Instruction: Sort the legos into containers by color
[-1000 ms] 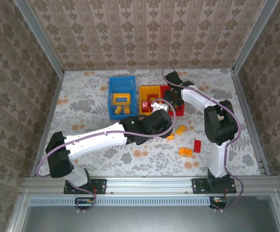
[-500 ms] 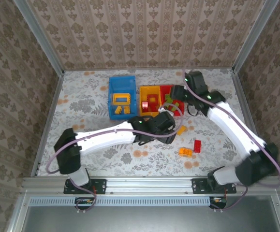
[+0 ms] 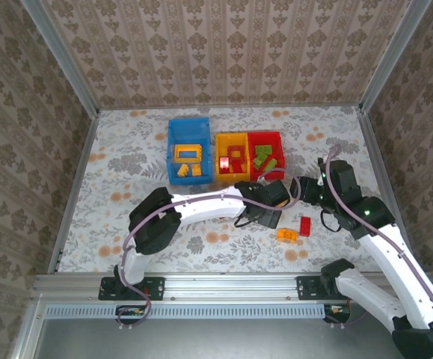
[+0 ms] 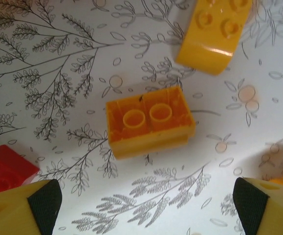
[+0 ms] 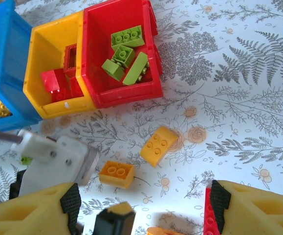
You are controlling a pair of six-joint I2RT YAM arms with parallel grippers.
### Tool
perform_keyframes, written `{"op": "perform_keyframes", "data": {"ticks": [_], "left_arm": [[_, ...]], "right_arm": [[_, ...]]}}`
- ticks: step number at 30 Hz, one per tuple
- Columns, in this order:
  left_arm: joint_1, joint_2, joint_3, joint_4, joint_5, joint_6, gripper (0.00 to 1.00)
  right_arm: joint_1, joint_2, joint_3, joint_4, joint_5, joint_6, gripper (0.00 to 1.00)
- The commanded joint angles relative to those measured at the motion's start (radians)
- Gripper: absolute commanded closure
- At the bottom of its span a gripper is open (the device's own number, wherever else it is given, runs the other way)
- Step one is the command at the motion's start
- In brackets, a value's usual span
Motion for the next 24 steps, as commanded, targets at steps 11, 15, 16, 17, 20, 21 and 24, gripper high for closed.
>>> {"op": "perform_keyframes", "data": {"ticks": [11,15,16,17,20,21,24], "left_arm": [[0.058,0.126,0.070,0.070,0.084,-0.058,0.31],[0.058,0.116,0.053,0.086,0.075,-0.053,0.48],[0.058,0.107,0.044,0.091,0.068,-0.053,0.51],[0.056,0.092,0.031,0.092,0.054,-0.057,0.53],[0.054,0.002,-0.024,0.091,-0.003,-0.065,0.54],[0.054,-0.042,-0.046,0.085,-0.023,-0.068,0.55],[0.069,-0.185,-0.116,0.050,-0.088,-0.067,0.55]], "right_arm": [[-0.002,-0.086,0.001,-0.133,0.011,0.026,0.29],[-0.001,-0.084,-0.002,-0.123,0.004,0.023,0.31],[-0.001,-0.083,-0.002,-0.121,0.003,0.021,0.32],[0.000,-0.083,-0.005,-0.119,-0.001,0.015,0.32],[-0.002,-0.084,-0.012,-0.102,-0.035,-0.018,0.34],[0.000,-0.083,-0.016,-0.090,-0.059,-0.032,0.35],[0.028,-0.075,-0.030,-0.045,-0.125,-0.061,0.38]]}}
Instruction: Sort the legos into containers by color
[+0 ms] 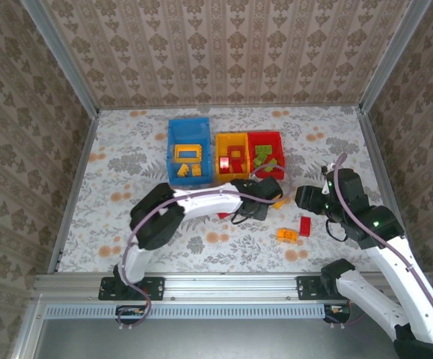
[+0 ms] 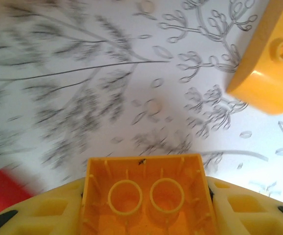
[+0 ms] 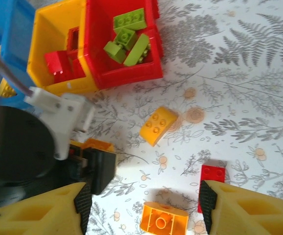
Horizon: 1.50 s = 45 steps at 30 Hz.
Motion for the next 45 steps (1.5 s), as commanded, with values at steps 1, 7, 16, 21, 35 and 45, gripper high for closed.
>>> {"op": "perform_keyframes", "data": {"ticks": [1,7,16,21,35,45], "left_arm": [[0.021,-0.209,-0.057,-0.046,-0.099,-0.012,0.55],[0.185,-0.446,-0.197,-0.103,-0.109,0.032,0.56],[0.503,-0.428,-0.145,-0.119,0.012,0.186,0.57],[0.590,-0.263,-0.019,-0.134,0.068,0.228,0.57],[0.633,-0.033,0.135,-0.187,0.102,0.226,0.37],[0.607,-0.199,0.096,-0.170,0.084,0.214,0.34]], "right_arm": [[0.045,0.006,-0.025,0.053,-0.084,-0.044,0.38],[0.318,0.080,-0.041,0.225,-0.018,-0.012,0.40],[0.584,0.373,0.076,0.446,0.099,0.006,0.43],[0.607,0.497,0.156,0.480,0.110,0.022,0.43],[0.642,0.552,0.184,0.477,0.126,0.046,0.41],[0.633,0.429,0.083,0.355,0.246,0.101,0.40]]}}
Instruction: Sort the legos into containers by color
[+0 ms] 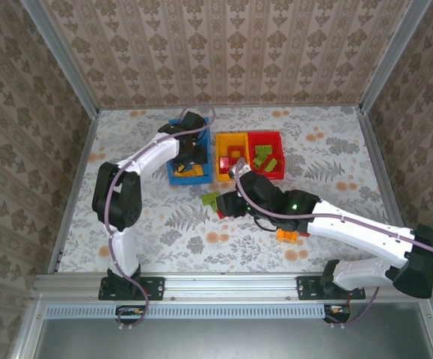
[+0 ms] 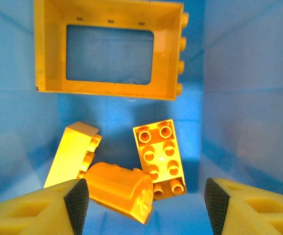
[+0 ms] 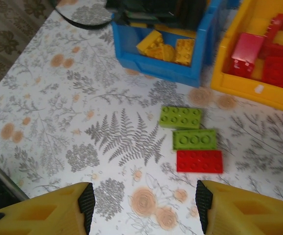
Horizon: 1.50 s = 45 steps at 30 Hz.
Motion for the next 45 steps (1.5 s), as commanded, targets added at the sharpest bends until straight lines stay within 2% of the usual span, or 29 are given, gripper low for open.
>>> {"op": "perform_keyframes", "data": {"ticks": [1,5,7,10,12,15,18,21,27,36,45], "left_arm": [[-0.021,-0.132,-0.011,-0.007,-0.015,-0.011,0.35],[-0.087,-0.253,-0.072,0.027,-0.043,-0.040,0.35],[-0.149,-0.307,-0.113,0.059,-0.047,-0.054,0.34],[-0.293,-0.374,-0.180,0.114,-0.073,-0.081,0.34],[-0.392,-0.403,-0.228,0.171,-0.092,-0.105,0.33],[-0.537,-0.424,-0.289,0.266,-0.115,-0.151,0.32],[-0.640,-0.405,-0.300,0.316,-0.132,-0.186,0.32],[-0.713,-0.375,-0.285,0.331,-0.158,-0.207,0.33],[-0.766,-0.343,-0.288,0.384,-0.153,-0.241,0.33],[-0.768,-0.345,-0.275,0.356,-0.165,-0.225,0.33],[-0.767,-0.390,-0.293,0.334,-0.207,-0.217,0.33]], "right_arm": [[-0.011,-0.077,-0.052,-0.127,0.116,0.072,0.41],[-0.116,-0.184,-0.147,-0.324,0.198,0.227,0.40],[-0.221,-0.237,-0.215,-0.398,0.162,0.265,0.40],[-0.360,-0.308,-0.314,-0.476,0.121,0.265,0.37],[-0.442,-0.344,-0.372,-0.486,0.075,0.243,0.36],[-0.469,-0.325,-0.402,-0.442,0.035,0.248,0.35],[-0.495,-0.249,-0.394,-0.432,0.044,0.268,0.34],[-0.556,-0.223,-0.448,-0.344,-0.002,0.264,0.34],[-0.662,-0.134,-0.504,-0.227,-0.061,0.226,0.39],[-0.685,0.012,-0.494,-0.132,-0.090,0.198,0.48],[-0.687,0.045,-0.442,-0.119,-0.101,0.160,0.76]]}}
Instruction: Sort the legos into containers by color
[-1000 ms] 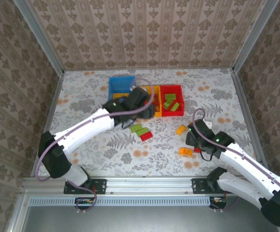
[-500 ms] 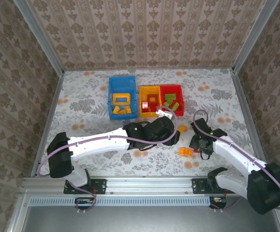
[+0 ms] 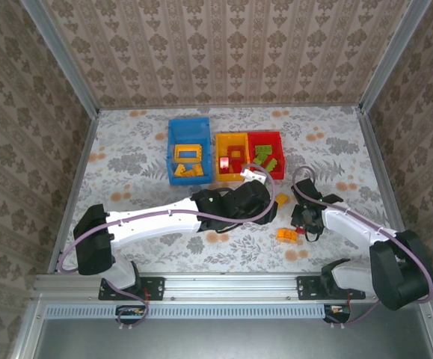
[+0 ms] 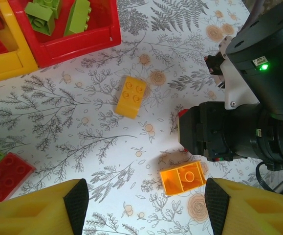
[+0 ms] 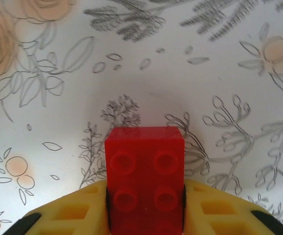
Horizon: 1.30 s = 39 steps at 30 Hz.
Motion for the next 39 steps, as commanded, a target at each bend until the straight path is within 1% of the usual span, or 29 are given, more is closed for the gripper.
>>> {"op": "perform_keyframes", "data": {"ticks": [1,5,8,10,12,18,21,25,27,32,35,39], "left_arm": [[-0.002,-0.054,0.005,-0.024,-0.056,-0.002,0.33],[0.008,-0.125,0.005,-0.085,-0.146,0.007,0.34],[0.038,-0.174,0.012,-0.153,-0.208,0.001,0.34],[0.071,-0.203,0.009,-0.182,-0.228,-0.002,0.34],[0.114,-0.232,0.003,-0.202,-0.229,-0.007,0.34],[0.201,-0.285,-0.001,-0.228,-0.237,0.000,0.34],[0.219,-0.292,-0.009,-0.231,-0.229,0.000,0.34],[0.225,-0.296,-0.028,-0.231,-0.216,-0.009,0.34],[0.223,-0.299,-0.041,-0.232,-0.211,-0.017,0.34],[0.222,-0.304,-0.071,-0.234,-0.204,-0.031,0.34],[0.222,-0.304,-0.090,-0.237,-0.196,-0.039,0.34],[0.222,-0.301,-0.114,-0.237,-0.183,-0.049,0.33]], "right_arm": [[0.003,0.007,0.052,0.002,-0.011,-0.027,0.78],[0.096,-0.054,0.192,-0.033,0.068,-0.077,0.81],[0.178,-0.001,0.356,-0.031,0.091,-0.131,0.82],[0.206,0.080,0.459,-0.015,0.065,-0.157,0.82],[0.224,0.196,0.566,0.006,0.019,-0.180,0.82],[0.227,0.494,0.887,0.008,-0.032,-0.219,0.82],[0.225,0.628,1.024,-0.005,-0.054,-0.236,0.82],[0.205,0.771,1.165,-0.021,-0.087,-0.263,0.81],[0.196,0.829,1.226,-0.030,-0.114,-0.282,0.78],[0.188,0.930,1.339,-0.086,-0.148,-0.332,0.65],[0.189,0.913,1.315,-0.072,-0.146,-0.347,0.55],[0.194,0.825,1.220,0.000,-0.135,-0.364,0.42]]}}
